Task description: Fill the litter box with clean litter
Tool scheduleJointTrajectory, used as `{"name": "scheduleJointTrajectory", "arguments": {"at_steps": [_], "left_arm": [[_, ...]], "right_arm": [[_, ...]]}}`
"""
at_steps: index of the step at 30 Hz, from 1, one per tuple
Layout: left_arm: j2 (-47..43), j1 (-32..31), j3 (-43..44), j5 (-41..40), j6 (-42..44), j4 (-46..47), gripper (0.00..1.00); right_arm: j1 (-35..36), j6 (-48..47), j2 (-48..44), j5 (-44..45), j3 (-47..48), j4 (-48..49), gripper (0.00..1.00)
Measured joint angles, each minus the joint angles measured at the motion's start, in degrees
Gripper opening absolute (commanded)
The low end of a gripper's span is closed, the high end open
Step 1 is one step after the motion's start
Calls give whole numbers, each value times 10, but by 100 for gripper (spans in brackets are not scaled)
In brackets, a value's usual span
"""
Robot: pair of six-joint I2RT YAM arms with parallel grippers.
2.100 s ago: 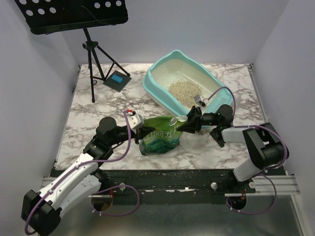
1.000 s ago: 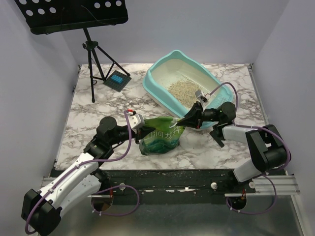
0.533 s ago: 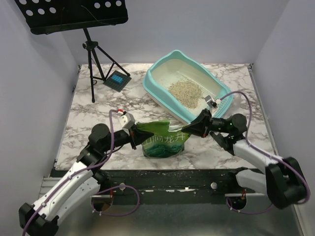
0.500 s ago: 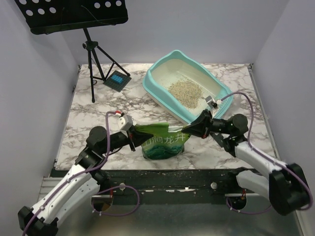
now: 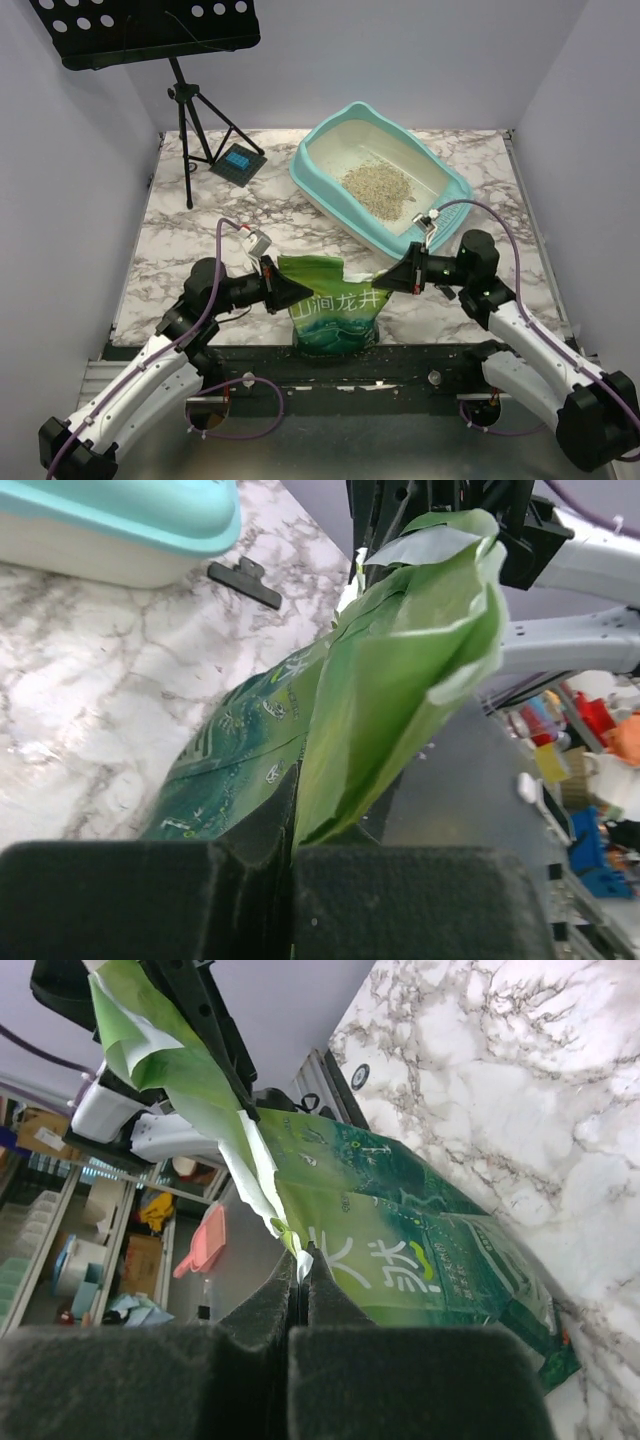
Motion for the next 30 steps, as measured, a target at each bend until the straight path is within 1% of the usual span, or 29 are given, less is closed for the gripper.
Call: {"name": "scheduleJointTrajectory", "arguments": {"at_steps": [5, 9, 13, 19, 21, 25, 30], "left_arm": [[12, 0, 0, 35, -80, -7, 0], [23, 1, -6, 71, -146, -15, 0], [-18, 1, -39, 105, -221, -21, 0], [-93, 1, -79, 148, -322, -67, 0], [-120, 2, -99, 158, -349, -80, 0], [-180, 5, -140, 169, -398, -91, 0], [-198, 6, -158, 174, -424, -108, 0]], "right_arm": [[0, 31, -68, -5, -20, -53, 0], [-2, 60, -100, -16, -41, -88, 0], [-2, 101, -151, -37, -76, -97, 0], [-1, 200, -253, -55, -135, -114, 0], [-1, 224, -274, -60, -143, -125, 0], [-1, 227, -278, -63, -143, -182, 0], [-1, 203, -253, -63, -142, -221, 0]]}}
